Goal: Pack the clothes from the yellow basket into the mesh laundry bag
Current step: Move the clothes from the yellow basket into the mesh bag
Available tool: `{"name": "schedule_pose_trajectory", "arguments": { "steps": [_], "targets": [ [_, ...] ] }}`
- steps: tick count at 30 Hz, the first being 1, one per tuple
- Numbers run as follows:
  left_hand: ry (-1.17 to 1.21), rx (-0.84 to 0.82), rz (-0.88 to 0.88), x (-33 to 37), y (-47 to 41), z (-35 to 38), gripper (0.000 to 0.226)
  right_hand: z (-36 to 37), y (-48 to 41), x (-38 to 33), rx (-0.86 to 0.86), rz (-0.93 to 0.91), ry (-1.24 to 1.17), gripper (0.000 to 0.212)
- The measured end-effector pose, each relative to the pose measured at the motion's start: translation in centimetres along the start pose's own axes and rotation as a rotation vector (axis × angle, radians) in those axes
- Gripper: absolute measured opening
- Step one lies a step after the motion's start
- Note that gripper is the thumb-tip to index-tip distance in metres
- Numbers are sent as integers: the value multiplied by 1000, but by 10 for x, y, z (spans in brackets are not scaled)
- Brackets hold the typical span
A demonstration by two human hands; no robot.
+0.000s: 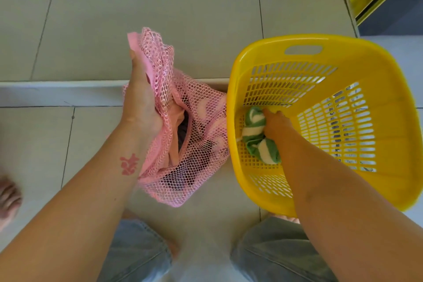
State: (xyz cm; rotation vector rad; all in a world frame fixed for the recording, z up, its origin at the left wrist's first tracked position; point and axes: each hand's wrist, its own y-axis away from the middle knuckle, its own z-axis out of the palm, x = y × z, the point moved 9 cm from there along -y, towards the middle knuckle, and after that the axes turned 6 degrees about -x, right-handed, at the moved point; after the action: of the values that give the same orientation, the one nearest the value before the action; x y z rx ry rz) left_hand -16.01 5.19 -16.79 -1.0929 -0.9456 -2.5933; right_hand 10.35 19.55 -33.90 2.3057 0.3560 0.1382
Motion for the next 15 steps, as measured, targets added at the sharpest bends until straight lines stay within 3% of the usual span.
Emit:
{"name": "schedule_pose_trajectory", "arguments": {
  "steps": [6, 11, 15],
  "targets": [
    [-48, -60, 7, 19, 28, 12, 76, -61, 41, -10, 129, -133, -267, 44],
    [-193, -3, 106, 50, 56, -2, 69, -127, 116, -11, 251, -212, -426, 71],
    [-251, 14, 132, 66, 74, -16, 68, -189, 195, -26, 442, -294, -497, 63]
  ]
}}
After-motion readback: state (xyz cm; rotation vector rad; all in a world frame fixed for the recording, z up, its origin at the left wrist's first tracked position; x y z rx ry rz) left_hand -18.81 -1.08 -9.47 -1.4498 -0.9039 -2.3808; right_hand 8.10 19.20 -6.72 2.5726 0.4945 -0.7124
